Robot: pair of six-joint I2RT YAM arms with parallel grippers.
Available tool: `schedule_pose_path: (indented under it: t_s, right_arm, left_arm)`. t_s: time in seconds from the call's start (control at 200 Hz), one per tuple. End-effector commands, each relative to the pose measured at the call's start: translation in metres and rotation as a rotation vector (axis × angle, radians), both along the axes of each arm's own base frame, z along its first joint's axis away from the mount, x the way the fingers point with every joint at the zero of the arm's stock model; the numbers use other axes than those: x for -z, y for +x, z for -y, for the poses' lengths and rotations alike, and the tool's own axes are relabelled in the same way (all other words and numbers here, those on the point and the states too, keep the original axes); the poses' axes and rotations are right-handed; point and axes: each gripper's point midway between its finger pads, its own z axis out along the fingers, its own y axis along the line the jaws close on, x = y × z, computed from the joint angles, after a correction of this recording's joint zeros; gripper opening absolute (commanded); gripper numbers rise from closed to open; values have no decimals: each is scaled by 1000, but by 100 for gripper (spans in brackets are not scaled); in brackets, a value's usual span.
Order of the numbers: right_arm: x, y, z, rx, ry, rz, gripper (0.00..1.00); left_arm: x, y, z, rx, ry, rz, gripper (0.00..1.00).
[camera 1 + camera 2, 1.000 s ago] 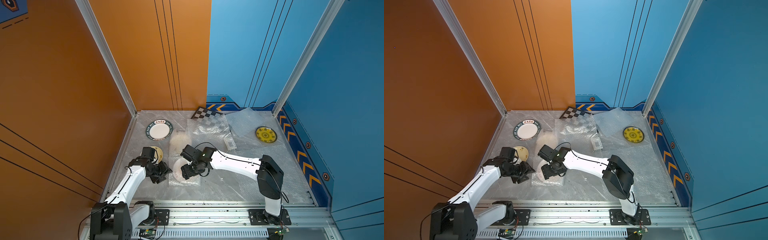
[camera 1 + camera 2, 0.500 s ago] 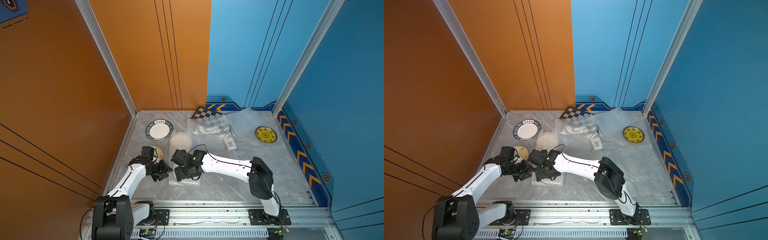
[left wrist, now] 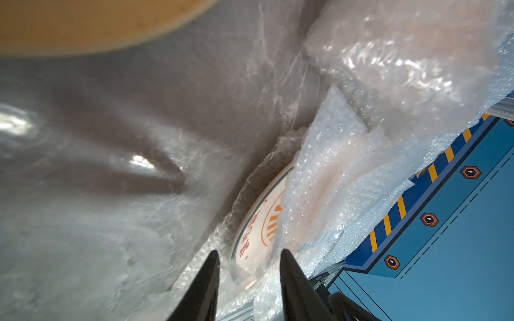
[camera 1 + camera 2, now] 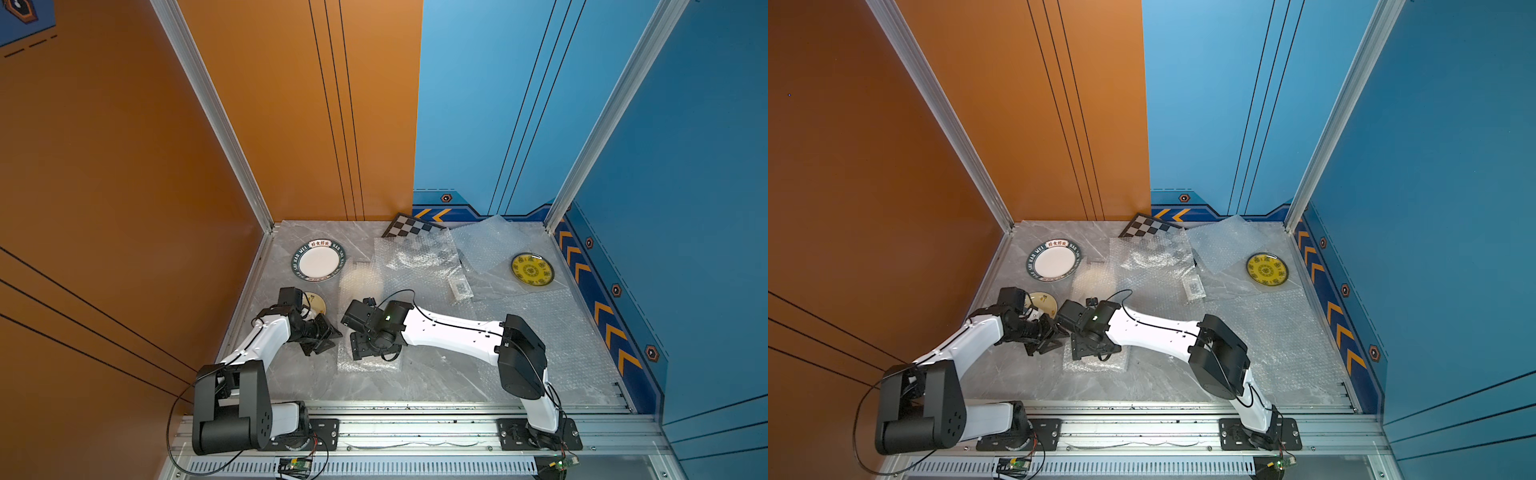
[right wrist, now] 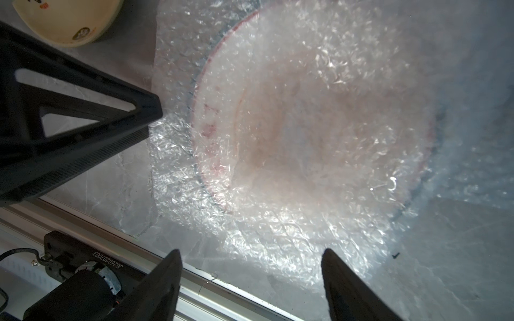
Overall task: Unpack dinner plates from bubble wrap
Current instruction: Unwrap the bubble wrap at the center of the board.
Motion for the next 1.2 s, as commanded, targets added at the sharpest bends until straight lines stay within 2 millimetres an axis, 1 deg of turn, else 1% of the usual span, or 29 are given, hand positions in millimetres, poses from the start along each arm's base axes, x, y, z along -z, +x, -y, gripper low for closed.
schedule_pose_path:
  t_s: [0.0, 0.09, 0.195, 0.395, 0.471, 0.576, 0.666, 0.731, 0.806, 0.981, 1.091, 1.146, 1.196]
  right_arm:
    - [2, 2, -3, 26, 8, 11, 80]
    - [4, 2, -4, 27, 8, 9, 80]
    - [4, 1, -6, 30, 11, 10, 80]
    - [9, -5, -6, 30, 2, 6, 80]
    - [11, -7, -7, 28, 3, 6, 80]
    - [11, -7, -10, 29, 11, 7, 80]
    - [10, -8, -11, 29, 15, 4, 80]
    - [11, -9, -11, 29, 15, 2, 80]
    - [12, -9, -11, 30, 13, 0, 80]
    - [15, -8, -7, 35, 2, 0, 80]
    - [16, -11, -7, 25, -1, -1, 80]
    - [14, -14, -11, -1, 6, 13, 80]
    - [10, -18, -20, -34, 27, 28, 80]
  left_arm:
    - [-8, 2, 1, 25, -14, 28, 37]
    - [-9, 0, 1, 29, -6, 33, 37]
    - [-9, 0, 0, 30, -5, 27, 34]
    - [-15, -1, -1, 36, 13, 33, 24]
    - [-14, -1, -2, 37, 20, 27, 20]
    - [-15, -2, -5, 43, 38, 26, 18]
    - [-17, -1, -6, 50, 49, 28, 15]
    - [-17, -2, -5, 53, 49, 27, 10]
    - [-15, -2, -5, 55, 50, 22, 0]
    - [-15, -2, -4, 60, 51, 22, 0]
    - [-17, -1, -3, 64, 48, 30, 0]
    - [-20, -1, -2, 70, 46, 41, 0]
    - [-22, -1, 0, 76, 45, 50, 0]
